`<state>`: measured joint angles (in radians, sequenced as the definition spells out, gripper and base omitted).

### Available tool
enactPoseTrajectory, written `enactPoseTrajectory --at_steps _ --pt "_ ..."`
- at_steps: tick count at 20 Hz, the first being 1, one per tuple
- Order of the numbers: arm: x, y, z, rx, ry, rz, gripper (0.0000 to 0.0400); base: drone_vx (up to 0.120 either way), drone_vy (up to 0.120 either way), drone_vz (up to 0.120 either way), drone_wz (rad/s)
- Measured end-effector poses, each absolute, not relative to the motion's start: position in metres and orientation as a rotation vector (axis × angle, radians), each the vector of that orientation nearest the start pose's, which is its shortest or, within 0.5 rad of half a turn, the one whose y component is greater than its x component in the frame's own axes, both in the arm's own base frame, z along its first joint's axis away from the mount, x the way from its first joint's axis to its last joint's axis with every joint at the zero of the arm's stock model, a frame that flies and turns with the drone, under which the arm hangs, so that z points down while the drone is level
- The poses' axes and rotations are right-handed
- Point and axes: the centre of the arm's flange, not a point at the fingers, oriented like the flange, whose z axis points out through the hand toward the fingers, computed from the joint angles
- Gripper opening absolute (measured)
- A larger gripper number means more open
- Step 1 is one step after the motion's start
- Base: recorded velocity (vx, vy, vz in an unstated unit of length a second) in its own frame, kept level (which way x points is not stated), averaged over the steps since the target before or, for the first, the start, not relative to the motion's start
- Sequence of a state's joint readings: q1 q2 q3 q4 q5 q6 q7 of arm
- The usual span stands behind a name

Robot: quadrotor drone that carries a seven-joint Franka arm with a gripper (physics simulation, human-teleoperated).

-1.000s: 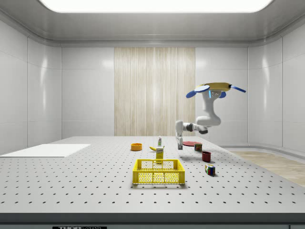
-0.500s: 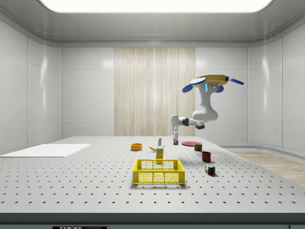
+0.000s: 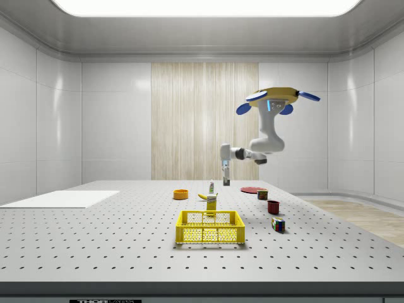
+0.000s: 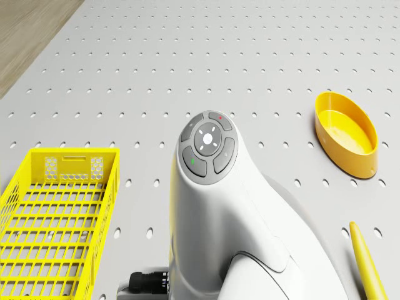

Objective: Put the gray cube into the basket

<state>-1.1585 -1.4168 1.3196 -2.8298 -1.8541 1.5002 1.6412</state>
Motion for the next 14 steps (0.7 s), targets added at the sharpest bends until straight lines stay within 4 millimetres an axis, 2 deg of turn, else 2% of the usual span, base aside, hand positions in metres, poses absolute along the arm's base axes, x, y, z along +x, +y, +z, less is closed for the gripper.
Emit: enactPoseTrajectory --at_steps 6,14 --pt "0.3188 0.0099 0.5047 0.001 -0.002 0.785 0.0250 0.000 0.120 0.000 0.000" --pt "0.3188 0.0100 0.5047 0.001 -0.002 0.785 0.0250 0.115 0.120 0.000 0.000"
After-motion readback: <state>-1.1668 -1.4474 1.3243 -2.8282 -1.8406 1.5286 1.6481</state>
